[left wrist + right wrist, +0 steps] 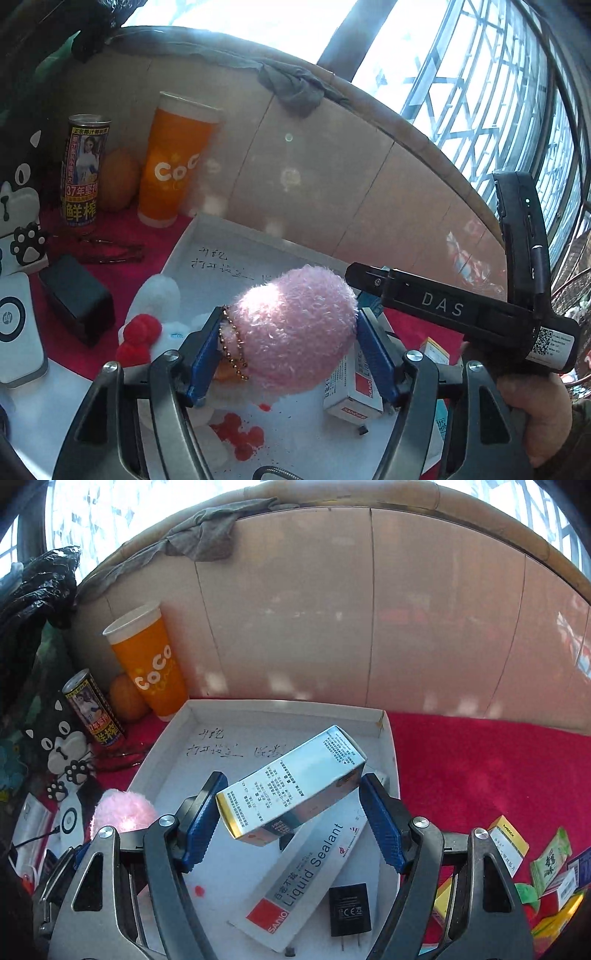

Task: Organize objects
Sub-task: 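Carry the pink plush and medicine box into the tray and open both tools, then withdraw both open tools from the tray toward the teal tissue pack and yellow box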

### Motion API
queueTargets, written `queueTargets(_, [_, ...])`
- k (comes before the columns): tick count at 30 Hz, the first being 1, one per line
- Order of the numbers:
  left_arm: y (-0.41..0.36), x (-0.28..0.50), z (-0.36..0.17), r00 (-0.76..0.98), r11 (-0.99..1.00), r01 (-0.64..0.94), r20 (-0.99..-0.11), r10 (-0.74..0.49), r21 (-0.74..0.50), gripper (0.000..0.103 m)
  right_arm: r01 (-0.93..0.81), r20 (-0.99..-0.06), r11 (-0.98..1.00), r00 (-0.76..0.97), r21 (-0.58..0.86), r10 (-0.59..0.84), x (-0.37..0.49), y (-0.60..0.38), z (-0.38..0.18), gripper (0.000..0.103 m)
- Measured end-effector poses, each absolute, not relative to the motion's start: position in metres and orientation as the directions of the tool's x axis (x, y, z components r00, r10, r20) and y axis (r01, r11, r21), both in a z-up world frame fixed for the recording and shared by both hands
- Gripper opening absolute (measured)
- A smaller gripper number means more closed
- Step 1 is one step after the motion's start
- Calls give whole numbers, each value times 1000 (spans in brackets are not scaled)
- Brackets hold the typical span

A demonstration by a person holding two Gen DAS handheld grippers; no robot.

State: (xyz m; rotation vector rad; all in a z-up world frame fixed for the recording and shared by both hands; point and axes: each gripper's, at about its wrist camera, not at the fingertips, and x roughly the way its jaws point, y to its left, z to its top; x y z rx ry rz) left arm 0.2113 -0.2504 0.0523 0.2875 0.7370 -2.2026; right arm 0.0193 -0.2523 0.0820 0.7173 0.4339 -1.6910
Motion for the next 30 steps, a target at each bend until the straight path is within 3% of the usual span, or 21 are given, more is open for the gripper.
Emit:
queueTargets(5, [-246,211,57,-660,-536,751,-405,-632,-386,93,974,-642,-222,-138,52,-754,29,-248,87,88])
queueTargets(6, [-247,212,57,-660,-534,751,-403,-634,-389,103,974,-638,-221,-139,50,-757,30,-247,88,88])
queueTargets(16, [-245,216,60,-676,-540,734,-363,-641,-411,103,963,-614,-255,-150,86,-775,25,-228,94,90])
queueTargets(19, [-245,219,61,-685,-542,723,-340,-644,-429,103,957,-597,-274,-166,95,-785,24,-218,98,103])
queueTargets(30, [-241,223,65,-697,-555,706,-292,-654,-440,103,935,-540,-298,-152,194,-828,16,-176,109,103])
